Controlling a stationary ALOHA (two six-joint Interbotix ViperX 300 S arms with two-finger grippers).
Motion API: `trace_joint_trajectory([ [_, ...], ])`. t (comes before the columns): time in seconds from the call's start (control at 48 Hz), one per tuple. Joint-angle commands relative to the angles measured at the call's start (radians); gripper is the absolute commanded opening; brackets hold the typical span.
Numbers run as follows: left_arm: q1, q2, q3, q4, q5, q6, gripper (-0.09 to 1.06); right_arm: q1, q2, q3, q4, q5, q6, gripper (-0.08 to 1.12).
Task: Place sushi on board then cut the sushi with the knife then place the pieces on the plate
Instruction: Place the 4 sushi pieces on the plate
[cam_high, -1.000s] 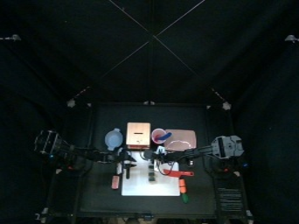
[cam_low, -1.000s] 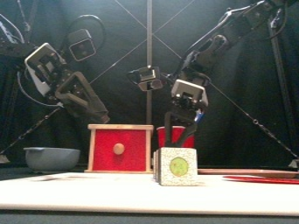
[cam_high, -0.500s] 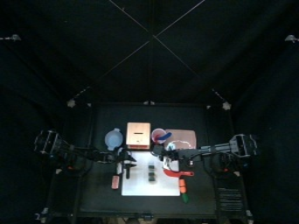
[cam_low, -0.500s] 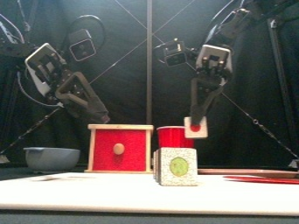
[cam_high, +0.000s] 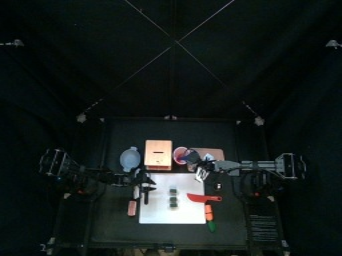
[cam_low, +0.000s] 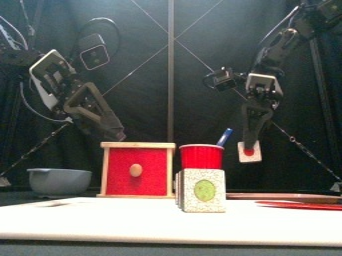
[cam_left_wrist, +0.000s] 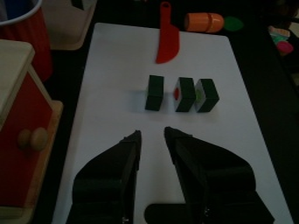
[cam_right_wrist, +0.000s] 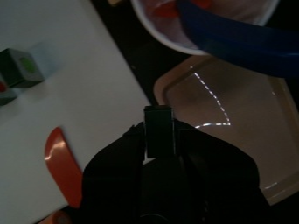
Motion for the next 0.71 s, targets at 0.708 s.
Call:
trace_joint_trajectory([
  [0.708,0.003,-0.008,-0.009,-0.002,-0.005,0.000,0.70,-0.155,0.055,0.029,-0.041,-0.095,-0.011,0.79],
])
